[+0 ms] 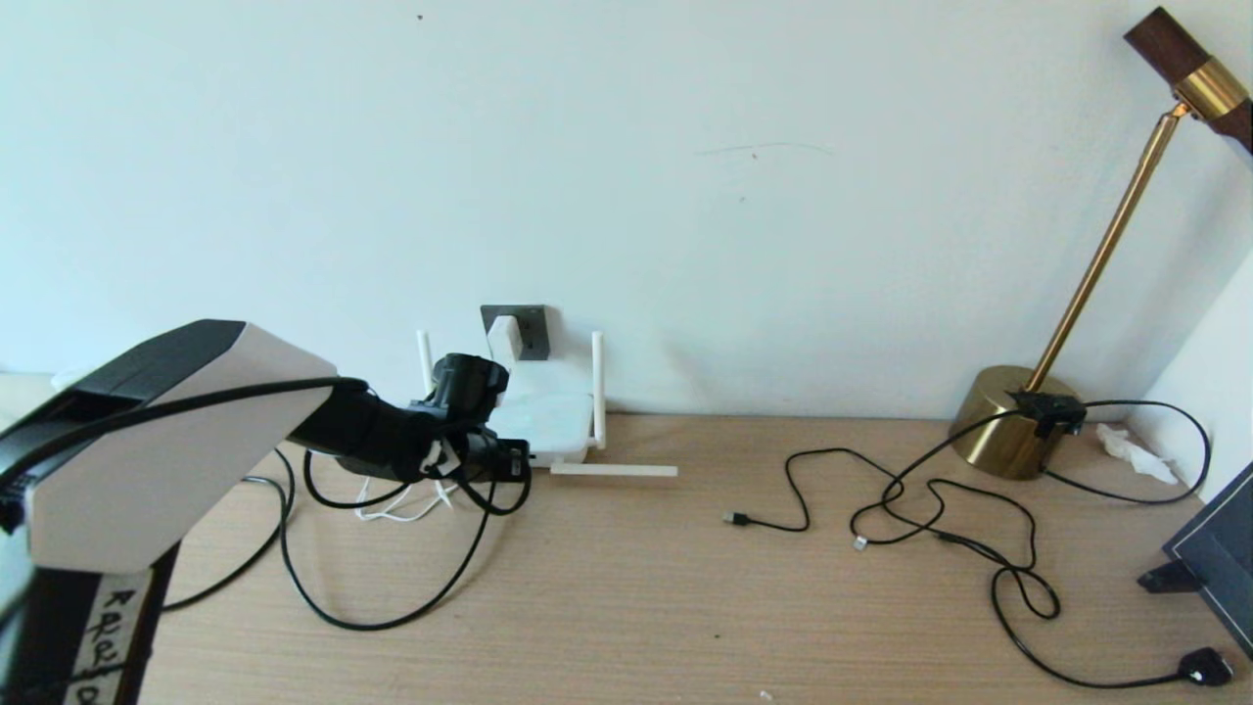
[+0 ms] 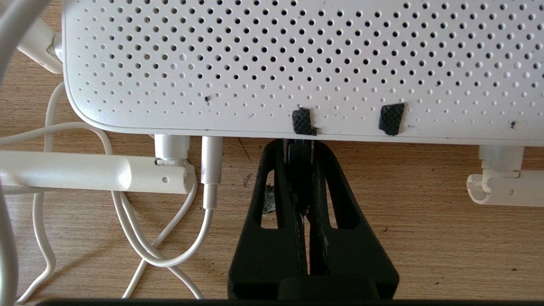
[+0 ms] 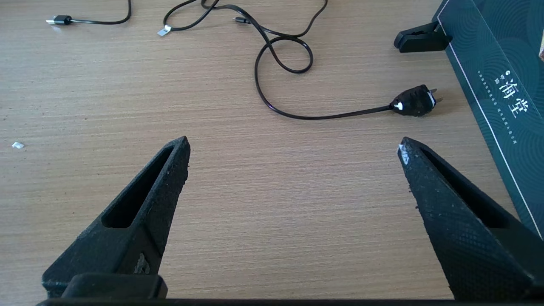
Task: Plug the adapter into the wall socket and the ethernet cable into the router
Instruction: Plug cable into router interface
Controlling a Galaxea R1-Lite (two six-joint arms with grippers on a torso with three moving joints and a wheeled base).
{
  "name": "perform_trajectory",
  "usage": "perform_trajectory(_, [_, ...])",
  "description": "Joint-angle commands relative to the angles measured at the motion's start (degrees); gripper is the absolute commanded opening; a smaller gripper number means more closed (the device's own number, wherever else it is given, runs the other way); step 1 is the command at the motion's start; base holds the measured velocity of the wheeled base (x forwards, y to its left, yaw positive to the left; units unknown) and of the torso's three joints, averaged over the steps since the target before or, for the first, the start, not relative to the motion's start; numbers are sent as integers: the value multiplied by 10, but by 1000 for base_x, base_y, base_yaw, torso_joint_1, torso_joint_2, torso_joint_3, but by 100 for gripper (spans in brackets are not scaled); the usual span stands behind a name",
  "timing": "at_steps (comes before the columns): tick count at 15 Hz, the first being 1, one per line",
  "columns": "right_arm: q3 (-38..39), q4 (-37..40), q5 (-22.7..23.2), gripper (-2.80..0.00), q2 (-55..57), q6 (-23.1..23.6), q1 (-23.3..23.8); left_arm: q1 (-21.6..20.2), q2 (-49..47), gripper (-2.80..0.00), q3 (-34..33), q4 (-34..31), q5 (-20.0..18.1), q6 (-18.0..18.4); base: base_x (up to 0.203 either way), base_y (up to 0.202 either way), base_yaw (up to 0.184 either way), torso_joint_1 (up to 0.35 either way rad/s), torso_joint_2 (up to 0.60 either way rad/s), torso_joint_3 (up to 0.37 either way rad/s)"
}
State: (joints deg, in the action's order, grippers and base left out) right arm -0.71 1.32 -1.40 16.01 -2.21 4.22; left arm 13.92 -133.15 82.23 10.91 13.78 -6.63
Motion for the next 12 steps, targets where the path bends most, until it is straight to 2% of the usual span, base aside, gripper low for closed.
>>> perform_trajectory(1, [0,0,0,0,1,0,0,-4,-3,-280,16,3,2,0,0,0,0,0,0,0])
perform_trajectory(5, [0,0,0,0,1,0,0,-6,-4,-280,16,3,1,-1,0,0,0,0,0,0])
perform_trajectory(6, [0,0,0,0,1,0,0,-6,-4,0,18,4,1,-3,0,0,0,0,0,0])
perform_trajectory(12, [0,0,0,0,1,1,0,-6,7,0,0,5,1,-7,0,0,0,0,0,0])
